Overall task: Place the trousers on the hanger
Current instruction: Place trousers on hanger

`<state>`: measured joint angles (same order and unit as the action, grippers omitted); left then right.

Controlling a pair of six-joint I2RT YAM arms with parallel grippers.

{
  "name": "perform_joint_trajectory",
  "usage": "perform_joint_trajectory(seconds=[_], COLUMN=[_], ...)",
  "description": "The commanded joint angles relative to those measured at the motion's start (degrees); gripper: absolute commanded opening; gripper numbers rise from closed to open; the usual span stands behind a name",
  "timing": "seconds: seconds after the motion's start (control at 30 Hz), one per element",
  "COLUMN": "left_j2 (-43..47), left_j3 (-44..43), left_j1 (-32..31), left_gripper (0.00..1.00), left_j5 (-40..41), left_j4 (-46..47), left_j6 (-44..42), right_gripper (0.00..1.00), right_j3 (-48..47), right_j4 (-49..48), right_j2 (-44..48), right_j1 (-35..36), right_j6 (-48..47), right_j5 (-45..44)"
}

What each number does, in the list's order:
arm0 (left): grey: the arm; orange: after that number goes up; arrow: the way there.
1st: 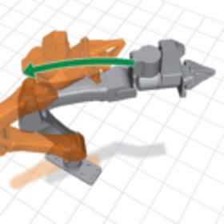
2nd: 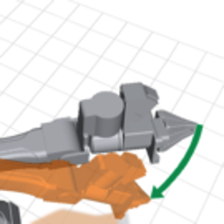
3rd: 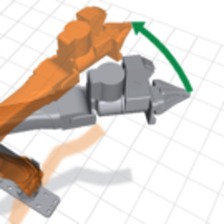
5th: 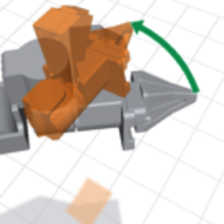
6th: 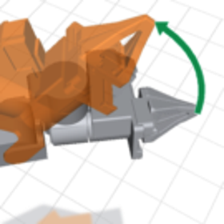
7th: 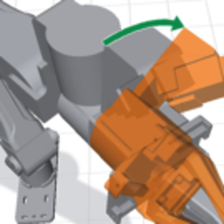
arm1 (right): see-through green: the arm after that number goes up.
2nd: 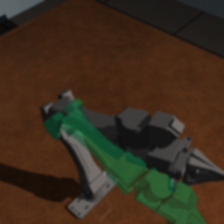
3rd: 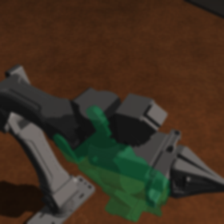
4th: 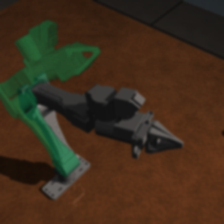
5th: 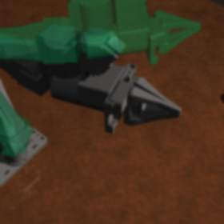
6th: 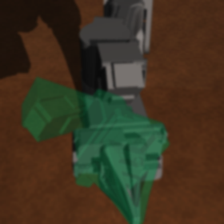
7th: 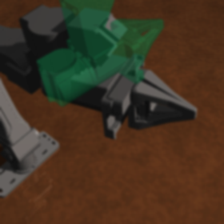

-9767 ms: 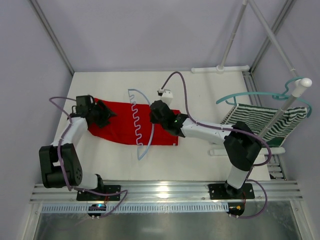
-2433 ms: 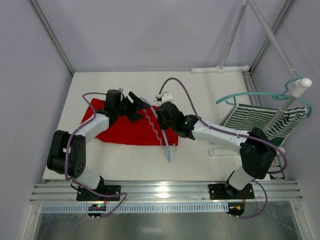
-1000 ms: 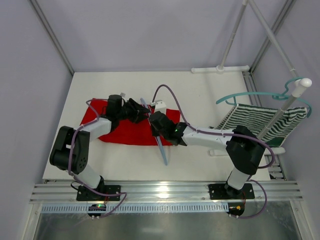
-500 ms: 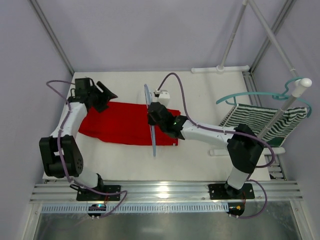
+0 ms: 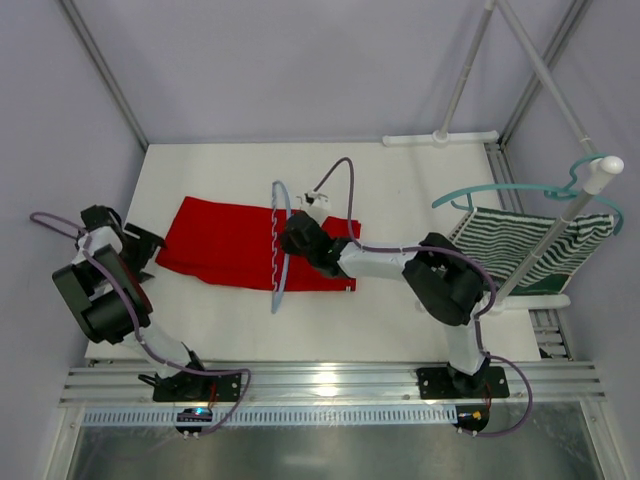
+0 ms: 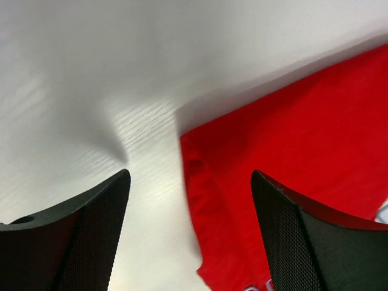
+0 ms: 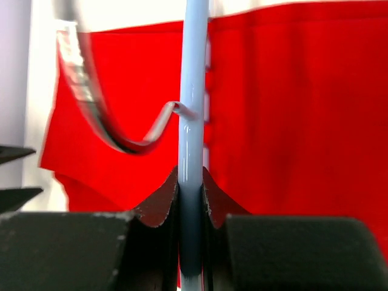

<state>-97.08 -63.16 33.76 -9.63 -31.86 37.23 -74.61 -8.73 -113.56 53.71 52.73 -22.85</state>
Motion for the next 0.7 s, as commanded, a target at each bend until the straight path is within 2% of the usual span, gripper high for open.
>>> perform_joint_trajectory(seconds=[0.0, 0.3, 0.43, 0.67], left_j2=[0.75, 2.23, 4.70, 4.88], left_j3=[4.61, 13.49, 18.14, 25.88], left_j1=[1.05, 1.05, 1.05, 0.17], left_gripper=[0.81, 0.84, 0.84, 0.85], left_j5=[0.22, -3.99, -5.92, -16.37], left_j4=[1.18, 6.44, 11.01, 24.63], left_j6=[0.38, 3.63, 6.00, 12.86], right_gripper=[0.04, 0.04, 0.04, 0.04], right_j3=[5.93, 22.38, 25.91, 26.10], right_j4=[-5.67, -9.28, -9.81, -10.60], right_j2=[2.63, 7.73, 9.93, 12.65], right_j1=[-3.51, -12.13, -14.60, -14.95], right_j6=[2.11, -7.11, -10.10, -12.65], right_j5=[-1.24, 3.42, 3.25, 5.35])
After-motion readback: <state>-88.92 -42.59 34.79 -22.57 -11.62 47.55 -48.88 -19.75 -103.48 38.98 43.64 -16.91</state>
